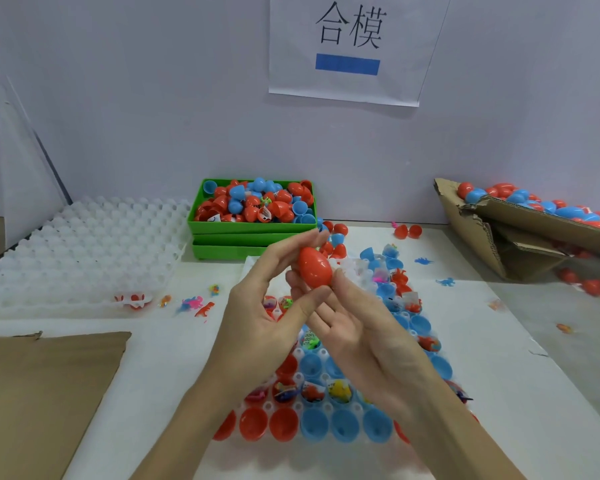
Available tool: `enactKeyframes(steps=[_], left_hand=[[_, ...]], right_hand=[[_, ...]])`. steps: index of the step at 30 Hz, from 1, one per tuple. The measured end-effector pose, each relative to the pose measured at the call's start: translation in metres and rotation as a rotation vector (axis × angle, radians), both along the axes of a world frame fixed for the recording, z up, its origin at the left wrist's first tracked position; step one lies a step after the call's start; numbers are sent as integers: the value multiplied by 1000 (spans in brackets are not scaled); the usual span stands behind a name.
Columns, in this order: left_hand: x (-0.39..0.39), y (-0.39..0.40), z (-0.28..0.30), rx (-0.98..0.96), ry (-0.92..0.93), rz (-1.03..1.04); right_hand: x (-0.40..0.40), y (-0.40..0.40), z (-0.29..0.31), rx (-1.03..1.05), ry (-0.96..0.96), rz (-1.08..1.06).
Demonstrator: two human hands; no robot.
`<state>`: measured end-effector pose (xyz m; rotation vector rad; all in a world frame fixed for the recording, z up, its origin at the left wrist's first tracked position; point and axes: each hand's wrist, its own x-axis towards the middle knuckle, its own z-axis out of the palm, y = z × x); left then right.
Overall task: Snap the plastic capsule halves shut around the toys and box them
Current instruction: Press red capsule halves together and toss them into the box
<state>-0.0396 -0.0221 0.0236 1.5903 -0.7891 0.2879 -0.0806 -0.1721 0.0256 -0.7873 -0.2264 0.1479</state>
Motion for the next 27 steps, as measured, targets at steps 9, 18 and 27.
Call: enactKeyframes(steps=[9, 18, 27], left_hand=[[-1, -2, 2, -48, 46, -111], [-9, -4, 6, -162, 145, -119], [-8, -6, 3, -144, 108, -67]], right_hand=[[2, -1, -2, -1, -24, 30], [-3, 5, -4, -147, -90, -113], [-5, 9, 0, -93, -91, -103]])
